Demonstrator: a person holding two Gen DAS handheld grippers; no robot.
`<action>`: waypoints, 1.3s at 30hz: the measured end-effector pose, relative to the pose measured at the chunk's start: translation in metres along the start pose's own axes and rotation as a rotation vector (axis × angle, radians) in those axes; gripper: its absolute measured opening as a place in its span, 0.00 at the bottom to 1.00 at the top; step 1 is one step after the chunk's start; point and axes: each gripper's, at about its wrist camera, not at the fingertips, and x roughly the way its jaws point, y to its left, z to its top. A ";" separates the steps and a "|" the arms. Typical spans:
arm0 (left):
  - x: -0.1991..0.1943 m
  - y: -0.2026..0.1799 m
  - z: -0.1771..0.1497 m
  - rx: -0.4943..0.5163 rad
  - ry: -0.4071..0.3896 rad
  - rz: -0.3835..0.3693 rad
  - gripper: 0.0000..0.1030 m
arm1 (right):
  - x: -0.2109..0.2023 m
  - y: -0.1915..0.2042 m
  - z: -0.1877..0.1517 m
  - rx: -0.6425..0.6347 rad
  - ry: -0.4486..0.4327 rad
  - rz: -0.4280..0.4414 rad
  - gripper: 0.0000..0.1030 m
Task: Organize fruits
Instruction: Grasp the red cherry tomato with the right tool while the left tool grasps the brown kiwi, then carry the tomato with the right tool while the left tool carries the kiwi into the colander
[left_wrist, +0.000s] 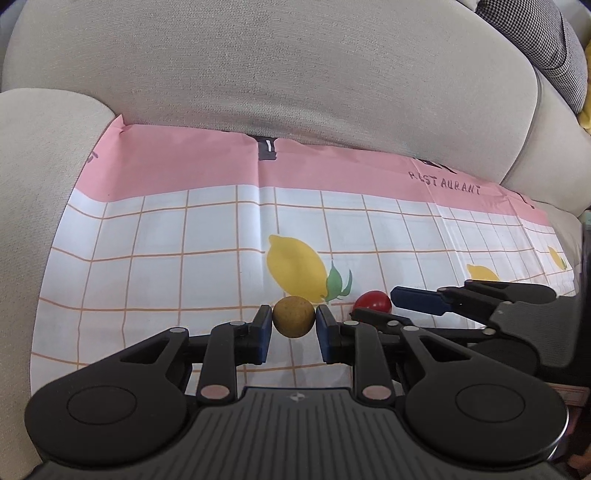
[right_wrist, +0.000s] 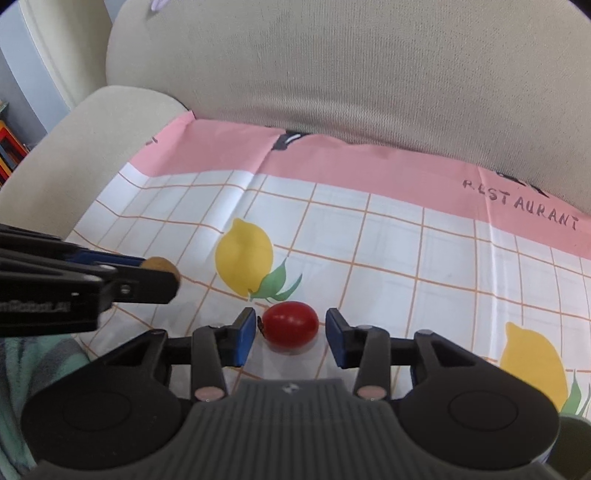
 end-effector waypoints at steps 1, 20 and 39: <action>0.000 0.000 0.000 -0.001 0.000 -0.001 0.27 | 0.003 0.000 0.000 0.000 0.008 -0.001 0.38; -0.033 -0.025 -0.008 0.031 -0.058 -0.019 0.27 | -0.043 0.006 -0.002 -0.016 -0.080 0.022 0.29; -0.078 -0.103 -0.041 0.161 -0.113 -0.076 0.27 | -0.148 -0.024 -0.060 -0.022 -0.229 -0.053 0.29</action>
